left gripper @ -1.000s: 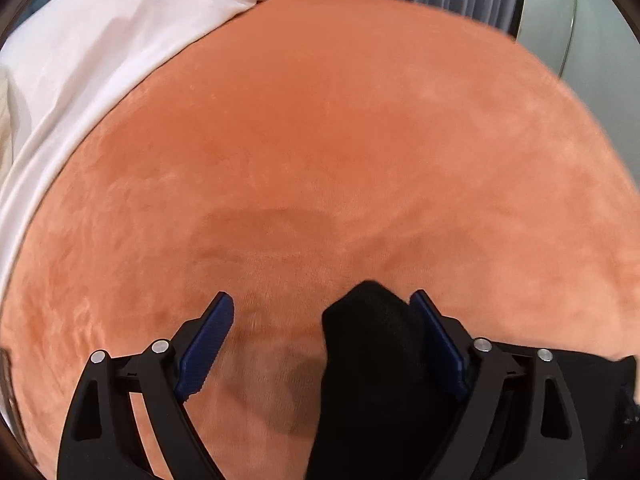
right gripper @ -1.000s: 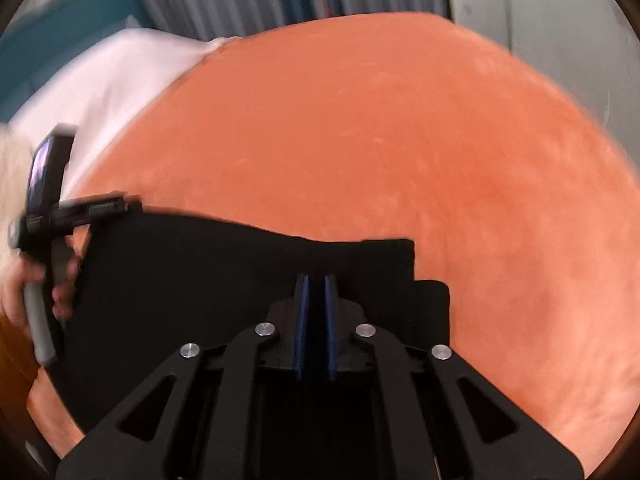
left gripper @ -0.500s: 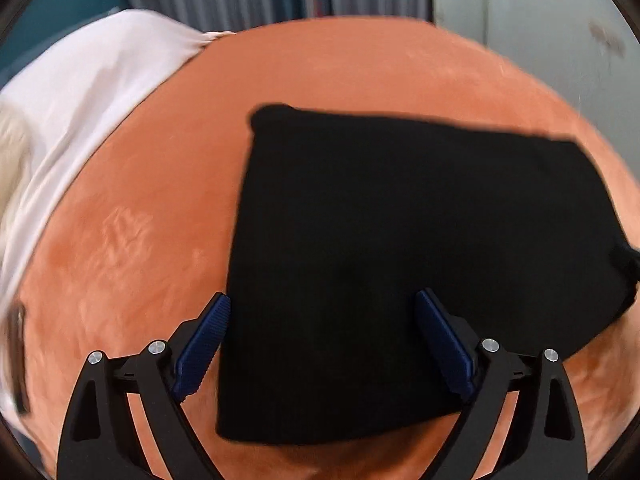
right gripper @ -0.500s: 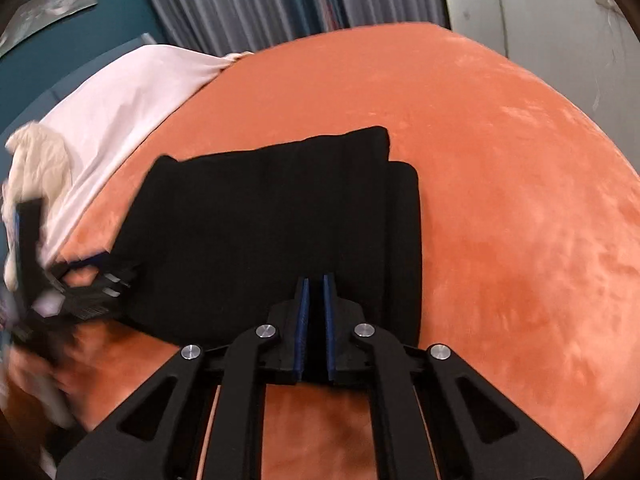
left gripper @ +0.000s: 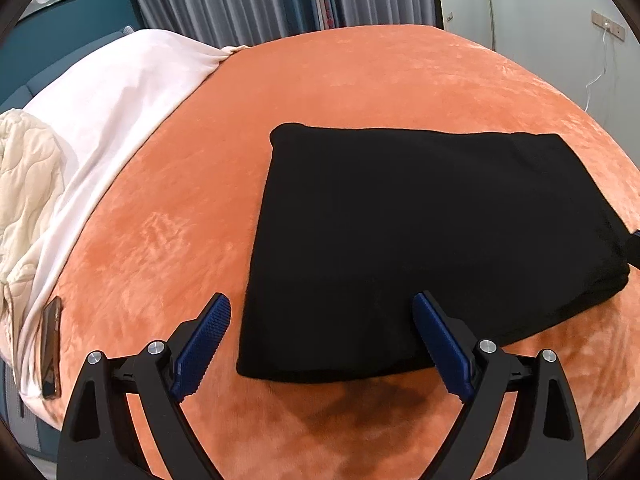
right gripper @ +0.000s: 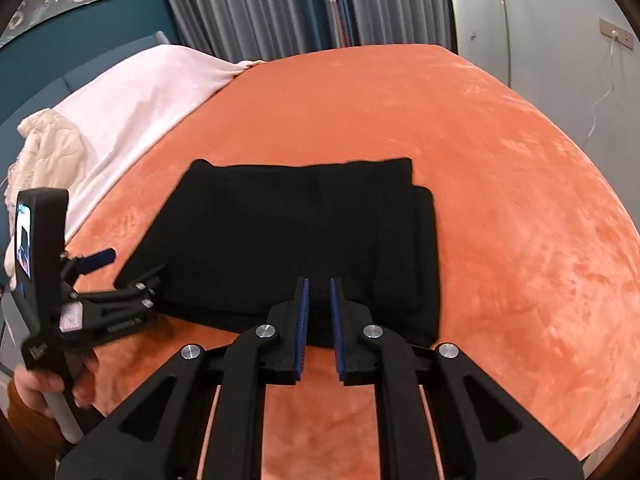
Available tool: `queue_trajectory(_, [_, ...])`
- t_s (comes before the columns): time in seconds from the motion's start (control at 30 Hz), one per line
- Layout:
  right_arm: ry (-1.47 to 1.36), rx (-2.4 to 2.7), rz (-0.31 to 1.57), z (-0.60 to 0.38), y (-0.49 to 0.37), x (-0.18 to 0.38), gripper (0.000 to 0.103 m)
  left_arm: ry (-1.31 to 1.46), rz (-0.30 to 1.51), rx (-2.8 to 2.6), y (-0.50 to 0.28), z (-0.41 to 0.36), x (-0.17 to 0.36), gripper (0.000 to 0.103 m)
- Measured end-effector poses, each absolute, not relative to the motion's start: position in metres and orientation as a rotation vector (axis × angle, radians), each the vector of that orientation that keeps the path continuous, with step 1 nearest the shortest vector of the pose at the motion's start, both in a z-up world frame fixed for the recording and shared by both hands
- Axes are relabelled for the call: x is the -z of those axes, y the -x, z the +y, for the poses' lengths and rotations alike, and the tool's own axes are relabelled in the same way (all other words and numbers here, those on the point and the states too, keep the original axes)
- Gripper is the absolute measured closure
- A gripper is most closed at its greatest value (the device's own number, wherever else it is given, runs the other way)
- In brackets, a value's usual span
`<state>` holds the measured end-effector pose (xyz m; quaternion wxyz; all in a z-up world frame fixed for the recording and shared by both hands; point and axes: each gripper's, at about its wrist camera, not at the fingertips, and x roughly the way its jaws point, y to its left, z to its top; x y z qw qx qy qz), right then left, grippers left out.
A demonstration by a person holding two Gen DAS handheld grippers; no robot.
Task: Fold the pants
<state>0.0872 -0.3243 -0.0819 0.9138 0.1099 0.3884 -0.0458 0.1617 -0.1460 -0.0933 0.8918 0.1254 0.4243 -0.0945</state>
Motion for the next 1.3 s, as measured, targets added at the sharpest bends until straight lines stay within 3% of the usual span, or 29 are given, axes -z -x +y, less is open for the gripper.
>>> queue_trajectory(0.23, [-0.225,0.059,0.844,-0.297,-0.11,0.101,0.092,-0.284,0.894,0.183,-0.158,-0.157,0.1,0.012])
queue_trajectory(0.4, [-0.336,0.049,0.848,-0.328,-0.103,0.132,0.103,-0.282,0.913,0.173,-0.164,-0.15,0.113,0.009])
queue_trajectory(0.6, [-0.457,0.075,0.833,-0.364,-0.078,0.129,0.103,-0.259,0.922,0.182,-0.165,-0.146,0.116,0.008])
queue_trajectory(1.07, [-0.434,0.085,0.853,-0.362,-0.063,0.133,0.103,-0.252,0.929,0.181,-0.16,-0.135,0.116,0.005])
queue_trajectory(1.23, [-0.408,0.219,0.904,-0.38,-0.031,0.15,0.103,-0.16,1.024,0.186,-0.157,-0.098,0.122,0.006])
queue_trajectory(1.3, [-0.447,0.237,0.887,-0.391,-0.013,0.145,0.097,-0.163,1.022,0.156,-0.149,-0.081,0.12,0.006])
